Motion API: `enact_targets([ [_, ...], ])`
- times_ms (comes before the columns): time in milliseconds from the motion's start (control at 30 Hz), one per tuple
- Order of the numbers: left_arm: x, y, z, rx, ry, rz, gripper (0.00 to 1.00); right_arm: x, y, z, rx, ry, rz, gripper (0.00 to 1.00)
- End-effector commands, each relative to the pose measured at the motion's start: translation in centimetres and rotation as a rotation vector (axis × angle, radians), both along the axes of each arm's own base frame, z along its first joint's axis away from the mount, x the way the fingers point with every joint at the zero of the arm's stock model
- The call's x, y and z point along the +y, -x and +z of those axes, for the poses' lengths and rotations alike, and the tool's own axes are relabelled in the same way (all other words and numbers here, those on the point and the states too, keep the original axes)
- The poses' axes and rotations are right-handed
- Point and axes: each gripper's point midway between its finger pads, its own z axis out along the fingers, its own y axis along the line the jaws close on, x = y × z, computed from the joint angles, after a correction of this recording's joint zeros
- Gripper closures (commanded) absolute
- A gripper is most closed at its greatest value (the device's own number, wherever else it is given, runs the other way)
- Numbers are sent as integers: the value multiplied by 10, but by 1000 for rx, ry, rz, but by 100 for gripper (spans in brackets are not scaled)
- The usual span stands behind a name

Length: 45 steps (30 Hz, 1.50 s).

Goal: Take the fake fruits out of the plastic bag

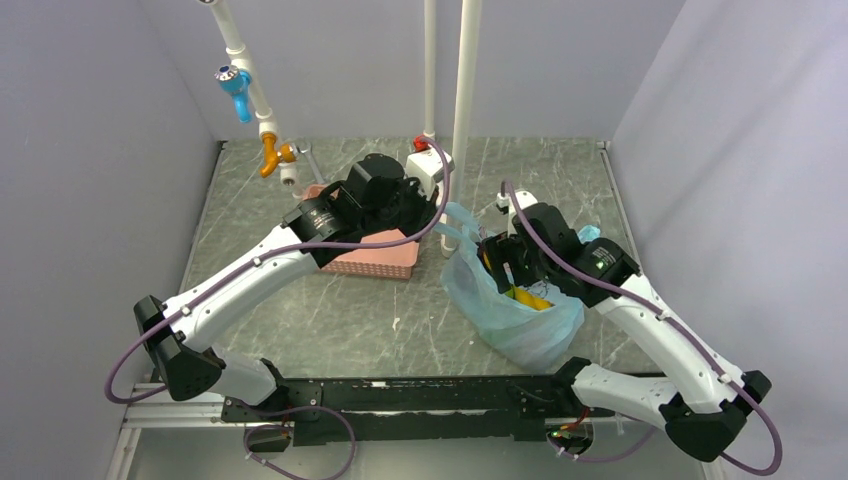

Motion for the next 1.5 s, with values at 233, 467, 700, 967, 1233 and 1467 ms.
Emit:
enact_targets([
  [233, 4, 3, 22, -3, 35, 20, 100, -5, -27, -17, -83, 22, -130, 33],
  [467, 14, 5, 6, 45, 1, 64, 98, -24, -28, 19, -231, -64, -240, 81],
  [700, 19, 41, 9, 180, 202, 60, 2, 9, -20, 32, -241, -244, -103, 100],
  [967, 11, 94, -4, 562, 534, 129, 4, 12, -21, 38, -262, -273, -92, 100],
  [1233, -18, 128, -7, 860, 793, 328, 21, 10, -20, 42, -268, -276, -99, 100],
  [1467, -69, 132, -60, 1157, 734, 538, 14, 11, -17, 49, -268, -297, -93, 100],
])
